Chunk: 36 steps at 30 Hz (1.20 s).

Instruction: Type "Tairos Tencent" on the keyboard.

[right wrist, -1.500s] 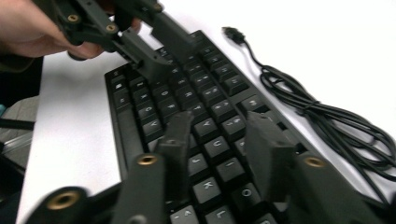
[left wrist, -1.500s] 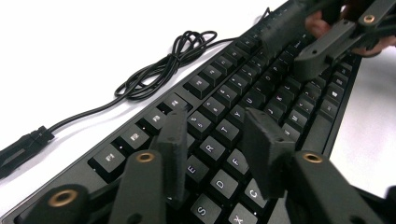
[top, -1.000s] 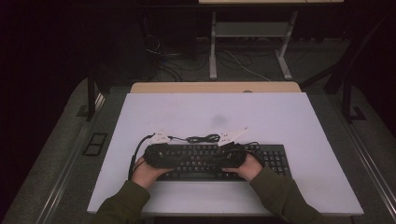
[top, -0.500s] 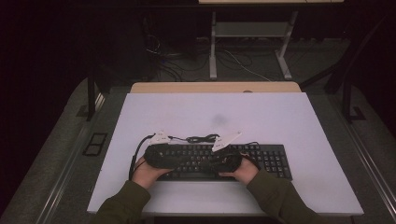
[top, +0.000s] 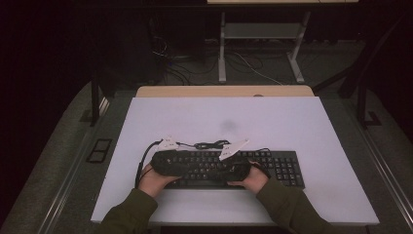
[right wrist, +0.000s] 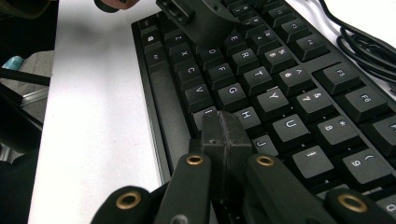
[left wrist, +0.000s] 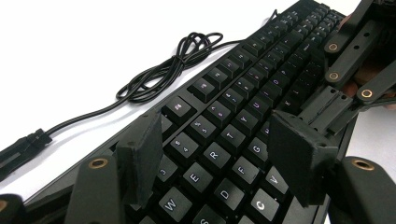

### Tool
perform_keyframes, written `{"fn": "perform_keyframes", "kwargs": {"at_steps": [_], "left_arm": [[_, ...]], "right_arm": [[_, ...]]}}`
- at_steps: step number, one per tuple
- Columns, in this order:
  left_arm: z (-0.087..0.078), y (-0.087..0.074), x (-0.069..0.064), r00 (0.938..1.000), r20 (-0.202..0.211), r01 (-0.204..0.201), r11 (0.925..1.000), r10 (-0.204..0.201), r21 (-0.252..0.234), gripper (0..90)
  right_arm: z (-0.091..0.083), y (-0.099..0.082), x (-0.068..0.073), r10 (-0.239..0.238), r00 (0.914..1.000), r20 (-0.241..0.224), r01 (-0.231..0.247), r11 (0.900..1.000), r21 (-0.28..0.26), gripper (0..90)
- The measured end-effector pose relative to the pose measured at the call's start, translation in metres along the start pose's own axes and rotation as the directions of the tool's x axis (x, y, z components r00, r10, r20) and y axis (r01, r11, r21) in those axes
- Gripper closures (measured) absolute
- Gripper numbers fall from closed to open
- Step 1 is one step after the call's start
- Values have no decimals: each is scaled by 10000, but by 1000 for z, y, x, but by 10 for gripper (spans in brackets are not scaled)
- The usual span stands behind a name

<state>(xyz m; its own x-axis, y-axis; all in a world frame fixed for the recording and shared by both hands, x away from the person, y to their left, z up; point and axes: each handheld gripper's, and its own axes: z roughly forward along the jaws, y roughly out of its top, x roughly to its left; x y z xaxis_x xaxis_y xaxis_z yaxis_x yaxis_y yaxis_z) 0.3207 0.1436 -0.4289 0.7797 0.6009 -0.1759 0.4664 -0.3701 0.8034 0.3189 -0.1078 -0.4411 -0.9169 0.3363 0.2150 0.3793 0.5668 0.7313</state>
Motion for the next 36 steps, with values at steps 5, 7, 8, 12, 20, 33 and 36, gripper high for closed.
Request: {"fn": "perform_keyframes", "kwargs": {"at_steps": [5, 7, 8, 12, 20, 33, 36], "left_arm": [[1, 1, 0, 10000, -14, -34, 10000, 34, -35, 352], [0, 1, 0, 10000, -61, -47, 10000, 47, -27, 355], [0, 1, -1, 10000, -50, -44, 10000, 43, -32, 359], [2, 2, -2, 9999, -48, -94, 9999, 93, -47, 381], [7, 6, -6, 9998, 42, -209, 9998, 209, -11, 523], [20, 9, -11, 9976, 389, -590, 9969, 570, 520, 889], [24, 9, -13, 9976, 398, -592, 9966, 570, 569, 890]], "right_arm": [[-3, 1, -1, 14, 10000, -3, -14, 9999, -131, 889], [-5, 2, -1, 48, 10000, -23, -49, 9997, -253, 889], [-7, 3, -2, 39, 10000, -17, -39, 9994, -339, 889], [-11, 4, -3, 138, 9999, -80, -142, 9985, -521, 853], [-24, 4, -12, 502, 9987, 46, -495, 9934, -1035, 704], [-38, 2, -26, 1109, 9911, 734, -962, 9789, -1804, 380], [-39, 2, -27, 1214, 9891, 829, -1041, 9765, -1886, 355]]}}
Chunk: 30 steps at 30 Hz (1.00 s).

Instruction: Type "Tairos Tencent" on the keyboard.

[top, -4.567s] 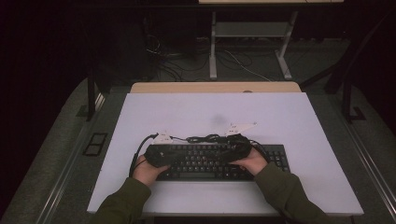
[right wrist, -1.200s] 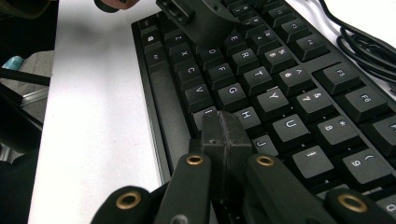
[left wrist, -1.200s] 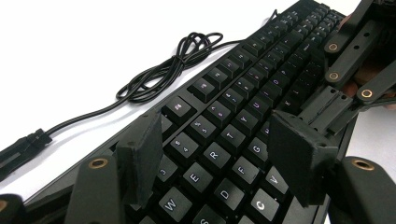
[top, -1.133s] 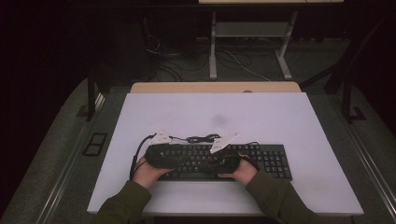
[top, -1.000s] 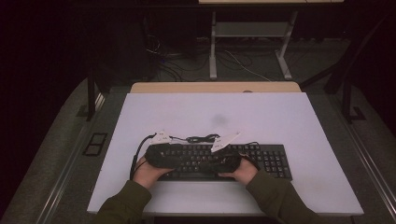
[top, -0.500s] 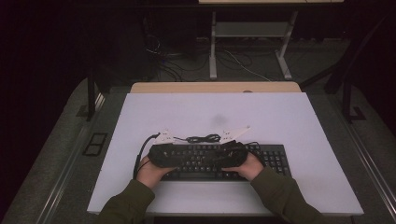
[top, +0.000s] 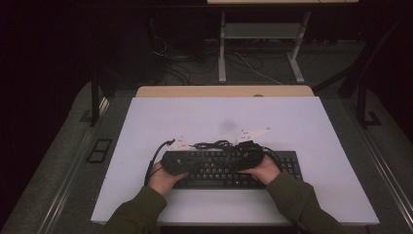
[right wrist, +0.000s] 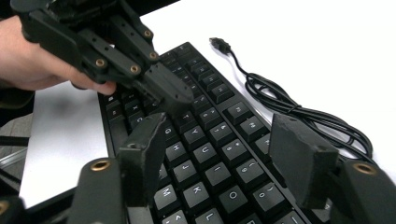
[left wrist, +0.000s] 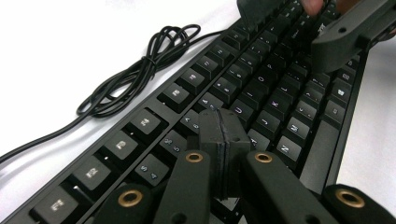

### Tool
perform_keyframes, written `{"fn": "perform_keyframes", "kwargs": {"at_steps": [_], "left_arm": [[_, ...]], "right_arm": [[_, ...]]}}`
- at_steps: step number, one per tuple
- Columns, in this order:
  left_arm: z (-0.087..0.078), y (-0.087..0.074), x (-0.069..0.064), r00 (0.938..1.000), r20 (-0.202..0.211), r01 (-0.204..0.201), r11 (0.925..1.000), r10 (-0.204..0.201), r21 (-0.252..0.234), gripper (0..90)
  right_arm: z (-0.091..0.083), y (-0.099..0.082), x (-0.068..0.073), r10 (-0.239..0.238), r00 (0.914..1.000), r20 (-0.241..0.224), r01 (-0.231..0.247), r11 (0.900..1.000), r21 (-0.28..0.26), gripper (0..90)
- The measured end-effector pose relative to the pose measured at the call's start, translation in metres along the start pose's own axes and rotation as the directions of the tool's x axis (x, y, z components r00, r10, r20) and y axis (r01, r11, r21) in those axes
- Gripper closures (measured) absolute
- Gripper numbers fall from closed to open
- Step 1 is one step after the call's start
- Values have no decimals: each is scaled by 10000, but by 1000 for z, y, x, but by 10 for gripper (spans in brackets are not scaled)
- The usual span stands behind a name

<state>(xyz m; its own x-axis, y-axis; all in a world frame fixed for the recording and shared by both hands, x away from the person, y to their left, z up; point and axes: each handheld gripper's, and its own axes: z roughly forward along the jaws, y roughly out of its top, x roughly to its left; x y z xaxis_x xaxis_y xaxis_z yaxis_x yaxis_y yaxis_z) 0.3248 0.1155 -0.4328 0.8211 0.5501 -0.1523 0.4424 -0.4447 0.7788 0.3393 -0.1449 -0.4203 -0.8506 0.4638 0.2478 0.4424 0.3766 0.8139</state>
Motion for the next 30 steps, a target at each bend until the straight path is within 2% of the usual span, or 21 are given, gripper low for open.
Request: {"fn": "perform_keyframes", "kwargs": {"at_steps": [10, 12, 17, 18, 21, 22, 24, 28, 30], "left_arm": [[5, 0, 0, 10000, -16, -51, 9996, 51, 272, 890], [5, 0, 0, 9998, -26, -183, 9990, 184, 397, 890], [9, -1, -2, 10000, -40, 56, 9997, -55, 244, 890], [8, -1, -1, 10000, 15, -89, 9992, 89, 396, 890], [8, -1, -1, 9999, -33, -98, 9991, 100, 418, 891], [7, -1, -1, 9998, -21, -217, 9984, 218, 525, 891], [8, -1, -1, 10000, -16, -57, 9992, 58, 399, 891], [7, 0, 0, 9997, -19, -240, 9981, 241, 559, 891], [8, 0, -2, 10000, -47, -52, 9992, 54, 409, 891]], "right_arm": [[-3, 1, -3, 48, 9999, 111, -46, 9998, -196, 332], [-3, 1, -3, 93, 9999, 139, -91, 9997, -209, 329], [-5, 2, -3, 74, 9999, 146, -70, 9996, -273, 325], [-5, 3, -3, 84, 9999, 149, -80, 9996, -269, 323], [-6, 3, -4, 60, 9998, 176, -54, 9994, -334, 320], [-6, 3, -5, 58, 9998, 194, -51, 9994, -346, 319], [-7, 3, -5, 76, 9998, 172, -70, 9994, -348, 316], [-10, 4, -6, 56, 9998, 214, -47, 9991, -418, 308], [-11, 5, -7, 72, 9998, 200, -62, 9988, -486, 303]]}}
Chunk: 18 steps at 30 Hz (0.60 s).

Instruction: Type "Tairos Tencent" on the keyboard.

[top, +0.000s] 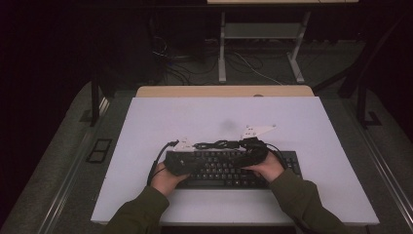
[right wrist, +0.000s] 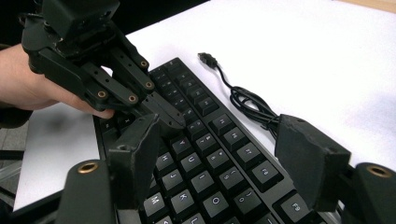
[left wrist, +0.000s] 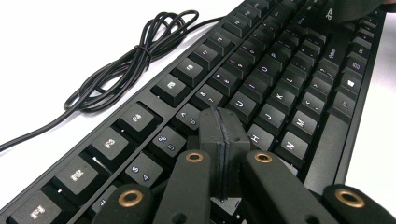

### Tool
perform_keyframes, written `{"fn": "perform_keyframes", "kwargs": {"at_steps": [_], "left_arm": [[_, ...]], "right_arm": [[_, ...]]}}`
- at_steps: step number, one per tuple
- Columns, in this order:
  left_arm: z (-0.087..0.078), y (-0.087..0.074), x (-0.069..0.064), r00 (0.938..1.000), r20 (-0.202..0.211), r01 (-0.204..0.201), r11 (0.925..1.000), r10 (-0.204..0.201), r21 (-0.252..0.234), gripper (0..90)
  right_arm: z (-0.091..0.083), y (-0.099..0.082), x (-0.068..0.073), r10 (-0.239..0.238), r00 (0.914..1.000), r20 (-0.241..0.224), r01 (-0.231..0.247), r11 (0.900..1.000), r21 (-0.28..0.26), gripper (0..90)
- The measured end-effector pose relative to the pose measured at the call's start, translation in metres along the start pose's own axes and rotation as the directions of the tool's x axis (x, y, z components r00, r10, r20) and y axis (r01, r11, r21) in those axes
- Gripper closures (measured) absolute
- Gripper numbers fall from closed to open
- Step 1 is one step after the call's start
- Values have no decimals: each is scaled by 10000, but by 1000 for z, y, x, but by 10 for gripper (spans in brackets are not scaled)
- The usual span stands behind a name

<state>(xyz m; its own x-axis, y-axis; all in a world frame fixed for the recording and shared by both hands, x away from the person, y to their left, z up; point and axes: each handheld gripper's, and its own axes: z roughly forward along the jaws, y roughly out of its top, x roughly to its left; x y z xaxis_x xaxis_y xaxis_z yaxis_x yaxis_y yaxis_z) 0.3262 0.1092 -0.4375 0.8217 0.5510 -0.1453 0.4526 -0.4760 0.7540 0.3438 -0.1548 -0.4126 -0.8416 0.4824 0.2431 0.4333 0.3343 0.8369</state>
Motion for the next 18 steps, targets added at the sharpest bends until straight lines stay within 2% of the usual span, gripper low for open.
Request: {"fn": "perform_keyframes", "kwargs": {"at_steps": [4, 5, 9, 14, 18], "left_arm": [[-2, 1, 1, 9998, -7, -178, 9997, 178, 153, 891], [-1, 1, -1, 10000, 6, 17, 10000, -17, -1, 891], [-4, 3, -2, 9999, 94, 136, 9996, -134, -244, 890], [-6, 4, -1, 9997, 138, 189, 9993, -185, -323, 860], [-10, 5, -1, 9997, 197, 161, 9989, -153, -433, 802]], "right_arm": [[-2, 1, -1, 17, 10000, 63, -16, 10000, -71, 295], [-3, 1, -1, 29, 10000, 70, -29, 10000, -63, 293], [-4, 0, -3, 78, 10000, 16, -77, 9998, -180, 288], [-7, 0, -5, 134, 9999, -19, -134, 9996, -233, 287], [-10, -1, -6, 108, 9999, 14, -108, 9995, -282, 281]]}}
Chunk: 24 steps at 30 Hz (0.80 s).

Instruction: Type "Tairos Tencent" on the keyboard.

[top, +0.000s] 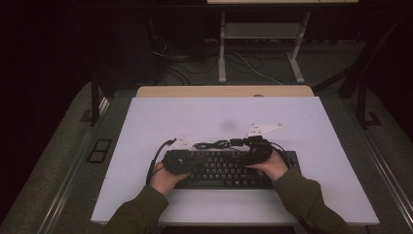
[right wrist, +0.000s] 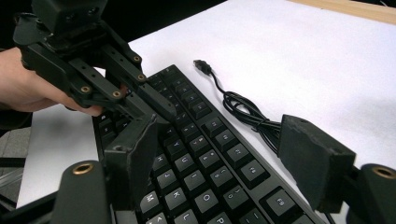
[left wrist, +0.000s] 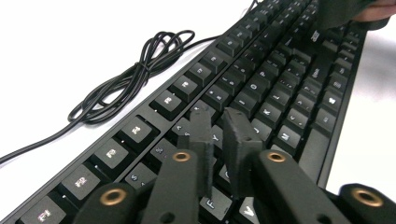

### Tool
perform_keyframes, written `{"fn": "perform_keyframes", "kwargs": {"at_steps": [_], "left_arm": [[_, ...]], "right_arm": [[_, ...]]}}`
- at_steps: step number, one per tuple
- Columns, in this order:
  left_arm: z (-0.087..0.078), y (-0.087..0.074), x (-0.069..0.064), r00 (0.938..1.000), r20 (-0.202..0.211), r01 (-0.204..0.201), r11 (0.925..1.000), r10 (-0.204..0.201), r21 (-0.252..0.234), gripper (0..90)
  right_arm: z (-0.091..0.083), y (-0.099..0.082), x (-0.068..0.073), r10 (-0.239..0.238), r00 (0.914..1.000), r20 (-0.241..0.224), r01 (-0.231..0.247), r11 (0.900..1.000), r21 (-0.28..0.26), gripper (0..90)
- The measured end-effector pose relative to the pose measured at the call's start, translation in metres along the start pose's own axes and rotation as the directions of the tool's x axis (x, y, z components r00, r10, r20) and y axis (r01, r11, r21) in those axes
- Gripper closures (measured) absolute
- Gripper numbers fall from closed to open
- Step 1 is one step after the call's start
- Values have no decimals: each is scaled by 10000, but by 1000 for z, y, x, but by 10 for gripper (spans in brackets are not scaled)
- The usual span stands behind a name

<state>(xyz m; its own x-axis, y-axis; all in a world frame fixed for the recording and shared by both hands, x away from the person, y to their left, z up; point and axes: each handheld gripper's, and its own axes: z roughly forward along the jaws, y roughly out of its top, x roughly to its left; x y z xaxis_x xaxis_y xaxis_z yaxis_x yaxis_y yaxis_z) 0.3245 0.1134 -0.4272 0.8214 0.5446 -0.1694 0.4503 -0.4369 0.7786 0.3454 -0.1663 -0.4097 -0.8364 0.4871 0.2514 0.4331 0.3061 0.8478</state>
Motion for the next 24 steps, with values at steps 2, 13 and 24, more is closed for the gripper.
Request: {"fn": "perform_keyframes", "kwargs": {"at_steps": [2, 13, 24], "left_arm": [[-2, 0, 0, 10000, 0, 0, 10000, 0, -59, 757], [-11, -3, 1, 9999, 75, -130, 9993, 133, -360, 447], [-27, -10, 4, 10000, -10, 44, 9975, -45, -712, 316]], "right_arm": [[-1, 0, -1, -1, 10000, 20, 1, 10000, -33, 277], [-14, -7, -6, 11, 9996, 298, -5, 9998, -189, 240], [-39, -18, -8, 80, 9977, 671, -52, 9991, -424, 187]]}}
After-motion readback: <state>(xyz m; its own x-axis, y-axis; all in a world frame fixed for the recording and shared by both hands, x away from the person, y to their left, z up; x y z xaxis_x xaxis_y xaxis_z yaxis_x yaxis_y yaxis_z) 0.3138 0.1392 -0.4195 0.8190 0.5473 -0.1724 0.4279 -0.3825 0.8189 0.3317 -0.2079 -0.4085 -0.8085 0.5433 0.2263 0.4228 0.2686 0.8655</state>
